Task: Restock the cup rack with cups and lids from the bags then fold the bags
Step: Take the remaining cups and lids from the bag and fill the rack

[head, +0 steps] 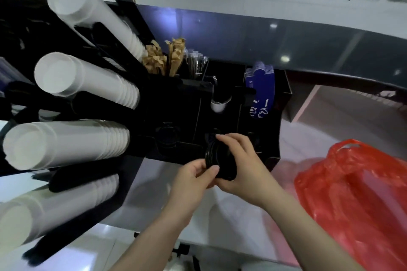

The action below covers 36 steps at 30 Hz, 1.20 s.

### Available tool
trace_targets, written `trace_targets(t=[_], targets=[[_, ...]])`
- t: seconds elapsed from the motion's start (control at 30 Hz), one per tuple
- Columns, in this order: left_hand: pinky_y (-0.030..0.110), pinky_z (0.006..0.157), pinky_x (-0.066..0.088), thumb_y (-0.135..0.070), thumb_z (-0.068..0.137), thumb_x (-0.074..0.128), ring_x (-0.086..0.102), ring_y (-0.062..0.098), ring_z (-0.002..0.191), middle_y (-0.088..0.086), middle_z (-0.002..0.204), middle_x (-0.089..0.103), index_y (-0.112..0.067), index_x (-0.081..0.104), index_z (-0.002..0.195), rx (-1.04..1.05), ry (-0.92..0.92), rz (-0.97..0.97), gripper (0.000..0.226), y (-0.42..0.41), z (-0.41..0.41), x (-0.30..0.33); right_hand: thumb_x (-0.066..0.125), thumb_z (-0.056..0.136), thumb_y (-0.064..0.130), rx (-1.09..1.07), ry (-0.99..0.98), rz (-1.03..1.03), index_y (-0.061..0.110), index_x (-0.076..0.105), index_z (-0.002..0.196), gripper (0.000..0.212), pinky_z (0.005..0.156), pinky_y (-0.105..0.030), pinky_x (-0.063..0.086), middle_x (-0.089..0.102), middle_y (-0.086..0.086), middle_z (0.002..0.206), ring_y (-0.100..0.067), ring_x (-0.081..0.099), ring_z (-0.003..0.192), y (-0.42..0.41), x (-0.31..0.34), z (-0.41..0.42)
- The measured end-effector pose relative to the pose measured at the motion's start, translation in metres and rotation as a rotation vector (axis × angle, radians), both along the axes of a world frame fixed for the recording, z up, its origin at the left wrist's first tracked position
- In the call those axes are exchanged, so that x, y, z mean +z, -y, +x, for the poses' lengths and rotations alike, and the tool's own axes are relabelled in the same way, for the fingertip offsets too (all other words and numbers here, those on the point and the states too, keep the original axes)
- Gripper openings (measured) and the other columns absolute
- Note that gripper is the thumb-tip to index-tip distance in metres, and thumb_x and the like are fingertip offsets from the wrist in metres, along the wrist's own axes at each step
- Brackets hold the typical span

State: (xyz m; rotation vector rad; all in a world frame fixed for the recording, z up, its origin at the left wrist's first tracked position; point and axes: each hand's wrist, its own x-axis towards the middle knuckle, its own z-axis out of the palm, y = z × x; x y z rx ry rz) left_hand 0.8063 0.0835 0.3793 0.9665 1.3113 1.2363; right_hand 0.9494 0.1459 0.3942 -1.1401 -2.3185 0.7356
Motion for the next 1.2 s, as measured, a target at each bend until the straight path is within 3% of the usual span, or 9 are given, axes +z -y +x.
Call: trace_targets(t=[0.13, 0.3, 0.47, 0.57, 0.7, 0.83, 0.93, 1.1, 1.2], targets=[[0.026, 0.074, 0.052, -0.011, 0.093, 0.056, 0.067, 0.02, 0.082, 0.007, 0.088, 0.073, -0.008, 0.07, 0.093, -0.001, 0.02, -0.082, 0.015, 0.001, -0.004, -0.014, 0.083, 0.067, 0.042, -0.019, -0.046, -0.046, 0.029, 0.038, 0.144, 0.09, 0.098, 0.001, 0.022, 0.034, 0.021, 0.134, 0.013, 0.032, 0.121, 0.0, -0.006, 0.022], [0.019, 0.069, 0.051, -0.009, 0.094, 0.054, 0.065, 0.007, 0.078, 0.001, 0.086, 0.073, -0.008, 0.069, 0.093, 0.014, 0.039, -0.102, 0.016, -0.003, -0.014, -0.017, 0.078, 0.076, 0.019, -0.429, 0.007, 0.159, 0.015, 0.058, 0.126, 0.055, 0.093, -0.021, 0.035, 0.062, 0.0, 0.118, -0.022, 0.054, 0.113, -0.031, -0.009, 0.053], [0.023, 0.074, 0.049, -0.013, 0.094, 0.053, 0.067, 0.013, 0.087, 0.007, 0.099, 0.073, -0.013, 0.07, 0.101, 0.038, 0.137, -0.095, 0.018, -0.004, -0.028, -0.017, 0.075, 0.072, 0.041, -0.434, 0.366, 0.197, 0.022, 0.045, 0.138, 0.076, 0.102, -0.04, 0.03, 0.058, -0.001, 0.131, -0.029, 0.038, 0.122, -0.066, -0.011, 0.053], [0.024, 0.075, 0.049, -0.015, 0.093, 0.053, 0.067, 0.015, 0.089, 0.008, 0.102, 0.073, -0.014, 0.069, 0.106, 0.071, 0.178, -0.098, 0.02, -0.003, -0.037, -0.017, 0.072, 0.066, 0.057, -0.328, 0.677, 0.125, 0.025, 0.03, 0.145, 0.094, 0.11, -0.061, 0.004, 0.048, -0.001, 0.139, -0.03, 0.018, 0.137, -0.078, -0.016, 0.04], [0.025, 0.075, 0.049, -0.026, 0.081, 0.059, 0.067, 0.016, 0.091, 0.008, 0.103, 0.072, -0.012, 0.067, 0.109, 0.07, 0.201, -0.086, 0.032, -0.001, -0.044, -0.016, 0.073, 0.066, 0.056, -0.303, 0.732, 0.083, 0.024, 0.035, 0.141, 0.09, 0.108, -0.067, -0.002, 0.051, -0.004, 0.132, -0.03, 0.02, 0.136, -0.086, -0.016, 0.038], [0.027, 0.078, 0.048, -0.028, 0.078, 0.06, 0.068, 0.015, 0.091, 0.007, 0.102, 0.072, -0.012, 0.067, 0.108, 0.075, 0.21, -0.068, 0.035, 0.002, -0.047, -0.016, 0.08, 0.063, 0.046, -0.283, 0.566, 0.085, 0.028, 0.036, 0.143, 0.093, 0.113, -0.058, 0.017, 0.043, -0.005, 0.138, -0.029, 0.032, 0.131, -0.082, -0.006, 0.045], [0.026, 0.077, 0.05, -0.029, 0.077, 0.06, 0.068, 0.015, 0.09, 0.006, 0.102, 0.073, -0.015, 0.068, 0.107, 0.073, 0.227, -0.059, 0.034, 0.003, -0.045, -0.015, 0.083, 0.063, 0.034, -0.316, 0.303, 0.086, 0.026, 0.04, 0.141, 0.089, 0.104, -0.039, 0.039, 0.04, -0.004, 0.137, -0.026, 0.044, 0.123, -0.071, 0.002, 0.051], [0.027, 0.079, 0.049, -0.028, 0.078, 0.062, 0.068, 0.02, 0.096, 0.009, 0.104, 0.072, -0.018, 0.072, 0.1, 0.041, 0.228, -0.036, 0.026, 0.001, -0.034, -0.009, 0.085, 0.063, 0.024, -0.375, -0.113, 0.13, 0.024, 0.048, 0.134, 0.08, 0.086, 0.003, 0.026, 0.047, 0.006, 0.122, 0.009, 0.036, 0.101, -0.036, 0.01, 0.046], [0.029, 0.081, 0.049, -0.021, 0.087, 0.059, 0.067, 0.022, 0.1, 0.01, 0.105, 0.072, -0.014, 0.07, 0.103, 0.003, 0.156, -0.01, 0.021, 0.0, -0.026, -0.005, 0.085, 0.062, 0.024, -0.32, -0.247, 0.076, 0.026, 0.049, 0.131, 0.077, 0.089, 0.003, 0.026, 0.051, 0.008, 0.123, 0.004, 0.043, 0.109, -0.014, 0.013, 0.035]])
